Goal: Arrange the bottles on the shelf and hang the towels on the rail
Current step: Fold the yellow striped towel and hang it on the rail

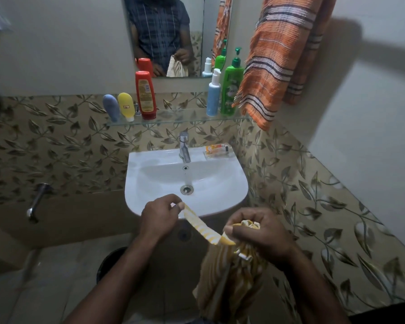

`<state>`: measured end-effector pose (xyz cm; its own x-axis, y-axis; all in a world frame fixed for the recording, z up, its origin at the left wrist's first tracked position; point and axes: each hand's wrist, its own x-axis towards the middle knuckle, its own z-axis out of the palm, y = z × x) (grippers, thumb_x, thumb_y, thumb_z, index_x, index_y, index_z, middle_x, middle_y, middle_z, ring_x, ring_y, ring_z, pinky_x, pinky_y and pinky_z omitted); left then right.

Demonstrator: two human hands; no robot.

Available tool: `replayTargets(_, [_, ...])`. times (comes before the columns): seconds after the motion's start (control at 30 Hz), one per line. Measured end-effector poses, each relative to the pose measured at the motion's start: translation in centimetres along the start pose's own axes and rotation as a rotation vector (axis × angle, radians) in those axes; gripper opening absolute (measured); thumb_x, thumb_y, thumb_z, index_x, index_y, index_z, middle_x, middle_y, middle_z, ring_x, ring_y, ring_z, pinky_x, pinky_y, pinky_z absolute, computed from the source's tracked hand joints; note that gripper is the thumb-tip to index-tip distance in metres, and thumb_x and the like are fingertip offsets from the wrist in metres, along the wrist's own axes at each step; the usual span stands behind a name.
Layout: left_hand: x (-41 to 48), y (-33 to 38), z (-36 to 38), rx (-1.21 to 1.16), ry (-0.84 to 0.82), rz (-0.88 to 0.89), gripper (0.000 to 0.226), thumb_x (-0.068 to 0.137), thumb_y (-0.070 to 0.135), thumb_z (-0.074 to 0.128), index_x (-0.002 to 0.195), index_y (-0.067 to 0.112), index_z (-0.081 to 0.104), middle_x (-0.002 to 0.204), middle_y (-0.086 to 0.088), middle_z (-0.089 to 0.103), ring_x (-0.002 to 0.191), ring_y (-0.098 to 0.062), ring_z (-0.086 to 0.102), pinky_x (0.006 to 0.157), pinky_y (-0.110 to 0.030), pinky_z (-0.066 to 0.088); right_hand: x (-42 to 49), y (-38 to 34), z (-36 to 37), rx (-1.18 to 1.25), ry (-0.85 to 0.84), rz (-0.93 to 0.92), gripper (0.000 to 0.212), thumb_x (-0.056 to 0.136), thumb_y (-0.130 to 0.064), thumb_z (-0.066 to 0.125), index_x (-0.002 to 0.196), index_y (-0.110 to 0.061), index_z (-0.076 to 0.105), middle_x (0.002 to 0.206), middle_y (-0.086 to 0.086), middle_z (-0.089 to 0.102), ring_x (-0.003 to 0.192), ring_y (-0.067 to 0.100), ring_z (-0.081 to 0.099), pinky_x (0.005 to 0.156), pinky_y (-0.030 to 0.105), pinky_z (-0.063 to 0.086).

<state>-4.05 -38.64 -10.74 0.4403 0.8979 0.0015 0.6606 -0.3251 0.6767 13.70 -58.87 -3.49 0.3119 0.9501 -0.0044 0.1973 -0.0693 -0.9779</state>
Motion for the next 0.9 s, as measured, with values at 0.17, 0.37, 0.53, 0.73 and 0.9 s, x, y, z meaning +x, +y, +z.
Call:
replayTargets(0.17, [-2.3,3.3,-0.1,-0.344,-0.624,-0.463,0.067,0.097,0.075,0.049,0.114,0.012,0.065,0.074,-0.017,0.076,0.055,-0.027,0.067,0.055,-0.028,0.052,0.8,0.2,0.9,-0.047,0.074,-0.062,0.003,0.078,-0.021,0.078,0.076,-0.02,0.081,0.075,0.0,0.077,0.069,0.011,0.069,0.069,0.029,0.053])
replayTargets(0.37, [-4.1,3.1,4.1,-0.701,-0.835,-0.625,0.019,0.096,0.016,0.065,0.08,0.016,0.075,0.068,-0.003,0.064,0.063,-0.015,0.061,0.074,-0.034,0.06,0.8,0.2,0.9,-0.051,0.046,-0.083,0.004,0.078,-0.021,0.078,0.075,-0.022,0.08,0.075,-0.002,0.077,0.069,0.009,0.069,0.067,0.026,0.053])
replayTargets(0.53, [-4.1,2.6,6.6,-0.973,-0.671,-0.802,0.015,0.093,0.008,0.067,0.108,0.008,0.069,0.077,-0.008,0.066,0.063,-0.015,0.059,0.054,-0.023,0.054,0.5,0.6,0.5,-0.027,0.016,-0.076,0.004,0.08,-0.02,0.079,0.077,-0.02,0.08,0.075,-0.001,0.076,0.07,0.01,0.068,0.067,0.026,0.053])
replayTargets(0.73, [-1.3,0.2,9.1,-1.112,-0.511,-0.858,0.06,0.091,0.001,0.059,0.15,0.013,0.049,0.143,-0.022,0.06,0.13,-0.042,0.06,0.109,-0.068,0.044,0.0,0.5,1.2,-0.073,-0.032,-0.095,0.008,0.087,-0.004,0.08,0.082,-0.011,0.081,0.074,-0.009,0.074,0.067,-0.001,0.064,0.066,0.016,0.048])
replayTargets(0.9, [-1.3,3.5,6.4,-1.121,-0.392,-0.836,0.028,0.092,-0.011,0.052,0.119,-0.007,0.061,0.102,-0.029,0.066,0.095,-0.043,0.068,0.086,-0.05,0.057,-0.1,0.8,2.8,-0.132,-0.036,-0.146,0.004,0.083,-0.012,0.08,0.083,-0.016,0.081,0.075,-0.013,0.075,0.069,0.001,0.066,0.067,0.02,0.05])
